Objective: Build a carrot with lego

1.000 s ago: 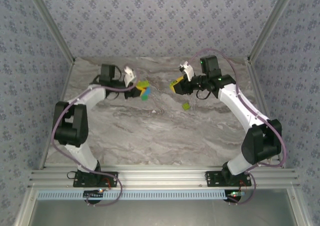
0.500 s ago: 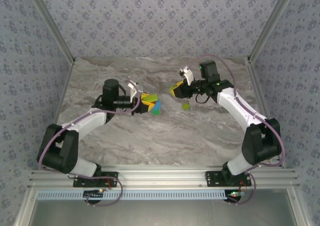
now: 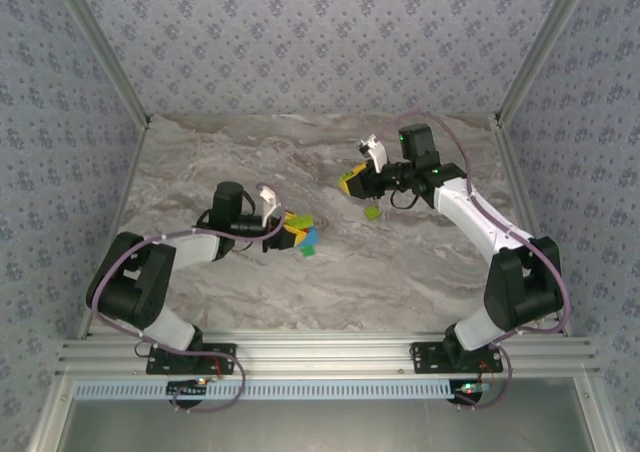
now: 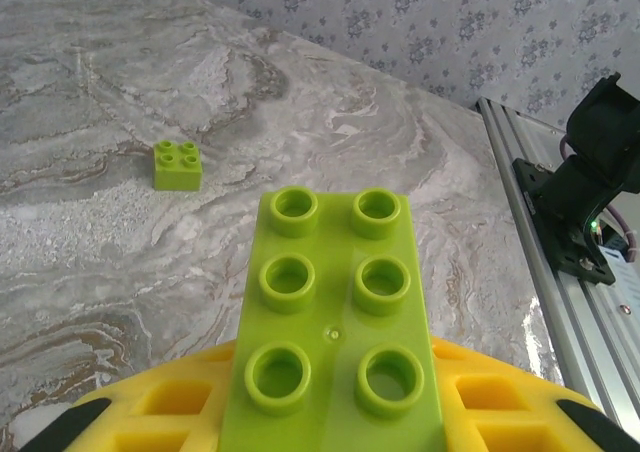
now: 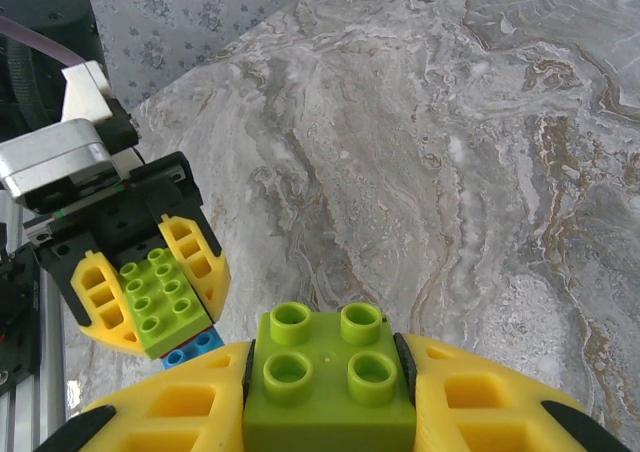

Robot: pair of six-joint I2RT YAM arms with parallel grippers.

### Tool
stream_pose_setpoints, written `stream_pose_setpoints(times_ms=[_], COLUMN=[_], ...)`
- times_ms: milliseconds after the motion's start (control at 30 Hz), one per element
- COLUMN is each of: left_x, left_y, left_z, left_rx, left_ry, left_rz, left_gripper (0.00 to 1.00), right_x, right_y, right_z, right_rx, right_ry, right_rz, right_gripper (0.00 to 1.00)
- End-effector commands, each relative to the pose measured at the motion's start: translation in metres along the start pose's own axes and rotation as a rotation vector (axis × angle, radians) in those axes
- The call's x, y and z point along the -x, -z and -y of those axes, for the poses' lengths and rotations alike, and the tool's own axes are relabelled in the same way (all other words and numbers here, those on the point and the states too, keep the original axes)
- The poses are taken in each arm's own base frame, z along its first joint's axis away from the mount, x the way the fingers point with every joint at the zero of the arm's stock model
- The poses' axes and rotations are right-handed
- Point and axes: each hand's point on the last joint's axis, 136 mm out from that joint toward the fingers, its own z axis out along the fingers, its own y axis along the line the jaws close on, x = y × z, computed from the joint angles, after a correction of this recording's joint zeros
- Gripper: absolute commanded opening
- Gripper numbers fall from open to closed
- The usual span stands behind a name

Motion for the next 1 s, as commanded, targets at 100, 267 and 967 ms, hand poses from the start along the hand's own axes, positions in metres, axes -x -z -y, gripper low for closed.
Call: stream_pose_setpoints(times_ms=[100,267,967], left_x=[0.011,-0.003,-0.047], left_y=[-0.009,-0.021,-0.04], left_z=[0.002,-0.006,0.008], left_rx=[-0.063,-0.075,-0.203], left_ry=[-0.052,-0.067,-0.031], left_rz=[0.01,-0.011,-0.205], left_gripper=[0.0,0.0,0.0], right_x=[-0.014,-0.022,-0.055], right_y=[-0.008,-0.023,-0.037], right_z=[-0.01,-0.013,-0.035], right_rx=[0.03,0.053,0.219], right_ry=[-0.013,-0.023,0.022], right_rz=[-0.019,-0.029,-0.031], right_gripper=[0.26,0.26,0.24])
